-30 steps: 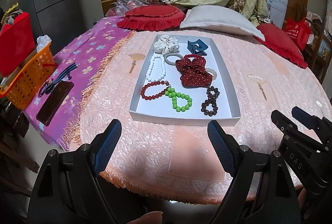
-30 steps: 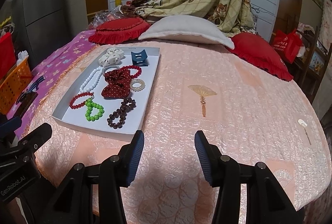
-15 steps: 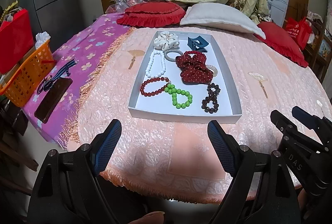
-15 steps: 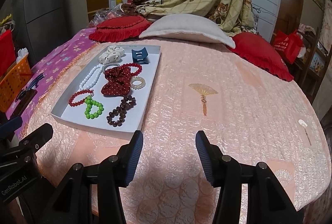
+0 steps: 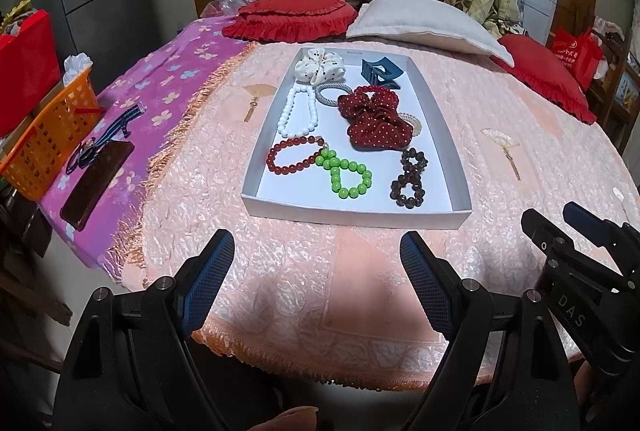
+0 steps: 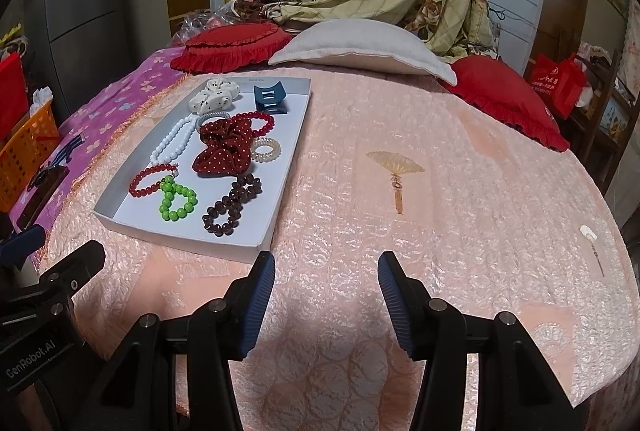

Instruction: Organize jewelry

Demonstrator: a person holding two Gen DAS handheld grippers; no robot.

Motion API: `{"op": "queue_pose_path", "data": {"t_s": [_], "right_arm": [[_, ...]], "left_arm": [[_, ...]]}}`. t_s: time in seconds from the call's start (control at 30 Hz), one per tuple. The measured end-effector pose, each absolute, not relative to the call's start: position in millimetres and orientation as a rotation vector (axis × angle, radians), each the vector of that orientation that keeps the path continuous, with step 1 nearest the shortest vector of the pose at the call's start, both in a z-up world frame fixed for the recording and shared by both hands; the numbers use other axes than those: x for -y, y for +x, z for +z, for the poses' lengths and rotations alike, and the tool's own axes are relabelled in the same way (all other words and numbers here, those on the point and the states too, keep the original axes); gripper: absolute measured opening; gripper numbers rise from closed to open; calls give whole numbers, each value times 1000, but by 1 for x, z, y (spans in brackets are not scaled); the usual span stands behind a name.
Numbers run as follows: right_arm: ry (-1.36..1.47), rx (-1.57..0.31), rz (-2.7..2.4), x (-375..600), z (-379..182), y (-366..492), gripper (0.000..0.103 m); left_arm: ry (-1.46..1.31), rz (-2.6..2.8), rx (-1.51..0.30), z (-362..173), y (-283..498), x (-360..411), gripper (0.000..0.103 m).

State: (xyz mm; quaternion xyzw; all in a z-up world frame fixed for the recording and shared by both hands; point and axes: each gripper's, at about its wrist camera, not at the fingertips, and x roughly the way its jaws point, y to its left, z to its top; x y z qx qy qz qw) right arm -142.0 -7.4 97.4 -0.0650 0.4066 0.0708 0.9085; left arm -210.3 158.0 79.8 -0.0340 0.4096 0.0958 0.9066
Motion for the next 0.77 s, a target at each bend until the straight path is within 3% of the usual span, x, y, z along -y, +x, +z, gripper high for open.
{"op": "queue_pose_path", "data": {"t_s": [0.43,0.77], "right_arm": [[-138,-839,153,6,95,-141,52],[-101,-862,189,10,95,-130,52]], "left_arm": [[-89,177,-863,75,-206,-161,85],[-42,197,-793,100,-195,-153,85]]}}
